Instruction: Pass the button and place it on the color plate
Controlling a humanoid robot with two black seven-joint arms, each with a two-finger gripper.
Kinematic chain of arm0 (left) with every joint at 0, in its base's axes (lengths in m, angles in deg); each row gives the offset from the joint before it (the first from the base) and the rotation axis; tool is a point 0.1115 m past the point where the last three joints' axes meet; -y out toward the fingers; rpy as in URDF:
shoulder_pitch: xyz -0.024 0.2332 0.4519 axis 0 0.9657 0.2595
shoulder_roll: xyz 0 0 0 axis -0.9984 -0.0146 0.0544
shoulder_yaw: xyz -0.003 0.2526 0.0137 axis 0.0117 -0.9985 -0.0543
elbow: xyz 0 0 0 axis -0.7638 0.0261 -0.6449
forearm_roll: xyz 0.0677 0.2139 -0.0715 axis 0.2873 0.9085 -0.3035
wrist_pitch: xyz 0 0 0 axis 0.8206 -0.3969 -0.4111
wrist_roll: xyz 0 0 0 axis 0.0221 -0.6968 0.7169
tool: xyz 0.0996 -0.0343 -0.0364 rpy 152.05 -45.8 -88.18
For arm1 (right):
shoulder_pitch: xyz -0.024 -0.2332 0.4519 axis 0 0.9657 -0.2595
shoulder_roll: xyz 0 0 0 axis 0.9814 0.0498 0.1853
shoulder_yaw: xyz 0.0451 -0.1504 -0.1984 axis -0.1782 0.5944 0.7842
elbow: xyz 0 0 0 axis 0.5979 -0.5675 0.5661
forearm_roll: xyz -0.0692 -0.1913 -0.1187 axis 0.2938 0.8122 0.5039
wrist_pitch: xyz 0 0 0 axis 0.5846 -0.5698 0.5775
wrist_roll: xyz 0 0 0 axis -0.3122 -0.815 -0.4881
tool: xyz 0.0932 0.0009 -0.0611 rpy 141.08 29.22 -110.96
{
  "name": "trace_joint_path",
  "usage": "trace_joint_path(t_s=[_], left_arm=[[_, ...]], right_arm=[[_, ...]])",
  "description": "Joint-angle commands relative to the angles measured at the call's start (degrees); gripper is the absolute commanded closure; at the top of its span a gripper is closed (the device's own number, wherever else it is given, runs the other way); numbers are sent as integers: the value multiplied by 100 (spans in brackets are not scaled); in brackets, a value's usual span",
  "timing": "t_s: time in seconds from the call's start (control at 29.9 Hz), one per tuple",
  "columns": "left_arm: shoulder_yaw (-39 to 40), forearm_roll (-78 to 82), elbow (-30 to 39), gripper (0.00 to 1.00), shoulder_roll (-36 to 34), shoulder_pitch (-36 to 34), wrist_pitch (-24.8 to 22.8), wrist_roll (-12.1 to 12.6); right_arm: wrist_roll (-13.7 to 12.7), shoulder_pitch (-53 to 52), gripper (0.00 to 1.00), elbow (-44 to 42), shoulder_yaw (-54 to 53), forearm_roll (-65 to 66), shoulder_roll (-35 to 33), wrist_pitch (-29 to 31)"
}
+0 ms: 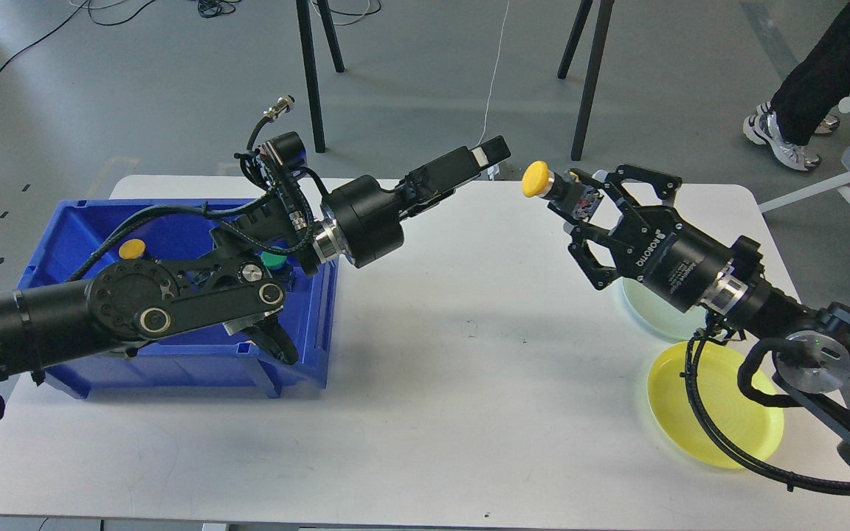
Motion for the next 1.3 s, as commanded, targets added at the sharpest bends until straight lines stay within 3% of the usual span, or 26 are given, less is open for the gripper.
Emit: trace_joint_path(t_s=[0.0,0.2,0.33,0.57,0.77,0.87,1.07,1.27], left_arm=[[113,-22,1,12,-3,62,-9,0],[420,-22,1,10,-12,274,-26,0],[421,-22,1,9,-12,283,-26,0],[429,-22,1,9,-21,291,-26,0],[605,-14,36,9,-135,335,-9,0],[798,-22,71,9,-599,353,-26,0],[729,100,63,10,-1811,327,-96,0],[596,1144,19,9,-2955,309,-1123,0]], right_arm=[[7,1478,98,17,-1269,-8,-78,0],[-2,3712,98,-18,-2678,0,-113,0],[7,4479,98,-36,-3004,9,-113,0],[-46,4515,93,-71,-2750,202,-219,-1314],[-169,3971,69,-62,-2153,247,-210,-2008],[-195,3777,53,-71,-1924,238,-192,-2316],[-195,3768,6,-53,-1915,185,-175,-2352],[-195,3838,3,166,-2125,115,-227,-2115]])
